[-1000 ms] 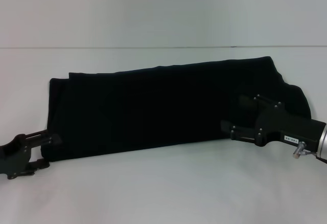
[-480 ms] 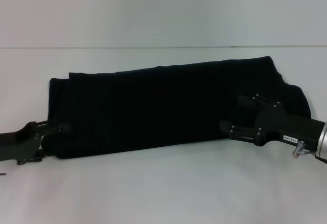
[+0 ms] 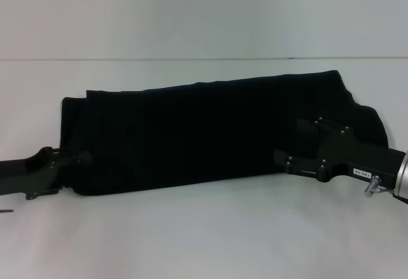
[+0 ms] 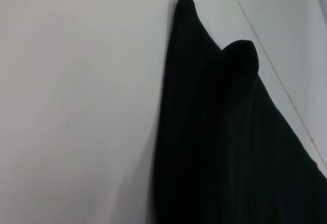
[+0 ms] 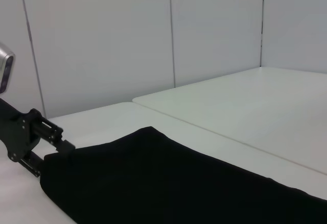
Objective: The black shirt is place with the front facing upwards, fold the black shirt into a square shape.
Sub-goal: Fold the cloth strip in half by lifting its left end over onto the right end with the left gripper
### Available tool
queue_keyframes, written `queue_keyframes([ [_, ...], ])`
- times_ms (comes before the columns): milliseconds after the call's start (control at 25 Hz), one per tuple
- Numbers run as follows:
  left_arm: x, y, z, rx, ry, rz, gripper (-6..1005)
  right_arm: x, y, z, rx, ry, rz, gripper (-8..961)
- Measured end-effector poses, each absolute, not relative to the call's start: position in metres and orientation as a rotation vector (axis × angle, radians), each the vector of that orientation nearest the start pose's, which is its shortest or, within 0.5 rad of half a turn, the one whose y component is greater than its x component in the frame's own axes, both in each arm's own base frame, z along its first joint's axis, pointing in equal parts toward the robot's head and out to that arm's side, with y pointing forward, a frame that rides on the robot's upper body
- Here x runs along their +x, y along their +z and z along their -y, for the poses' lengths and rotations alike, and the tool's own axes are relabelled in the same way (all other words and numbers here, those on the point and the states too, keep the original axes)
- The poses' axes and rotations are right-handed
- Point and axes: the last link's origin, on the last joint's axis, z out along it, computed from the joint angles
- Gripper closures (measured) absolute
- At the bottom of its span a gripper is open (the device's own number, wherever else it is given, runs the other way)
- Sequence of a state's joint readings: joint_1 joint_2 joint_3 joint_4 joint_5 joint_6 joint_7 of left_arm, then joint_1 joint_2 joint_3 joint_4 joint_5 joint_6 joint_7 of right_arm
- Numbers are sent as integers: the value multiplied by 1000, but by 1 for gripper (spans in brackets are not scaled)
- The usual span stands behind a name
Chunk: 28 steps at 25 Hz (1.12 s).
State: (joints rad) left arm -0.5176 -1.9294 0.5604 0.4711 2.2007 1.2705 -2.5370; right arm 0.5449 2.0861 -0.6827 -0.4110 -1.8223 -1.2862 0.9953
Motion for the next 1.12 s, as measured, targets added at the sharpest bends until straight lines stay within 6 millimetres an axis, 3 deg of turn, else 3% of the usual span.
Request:
queue_keyframes([
  [200,-356,38,-340,2092,750,-2654,263,281,-33,-344,-2507,658,-463,19],
  [320,-356,38,-341,2106,749,-2651,493,281,-33,-343,-2507,659,-463,18],
  [760,-358,41,-343,2109,764,-2671,739,281,-34,-343,-2511,656,-463,18],
  [880,-361,44,-343,2112,780,-2684,857,281,-33,-343,-2511,658,-463,18],
  [960,-363,49,-344,2118,799,-2693,936,281,-33,-343,-2507,664,-466,18],
  [1120,-375,72,-345,2142,870,-2743,951,282,-30,-343,-2492,675,-473,18],
])
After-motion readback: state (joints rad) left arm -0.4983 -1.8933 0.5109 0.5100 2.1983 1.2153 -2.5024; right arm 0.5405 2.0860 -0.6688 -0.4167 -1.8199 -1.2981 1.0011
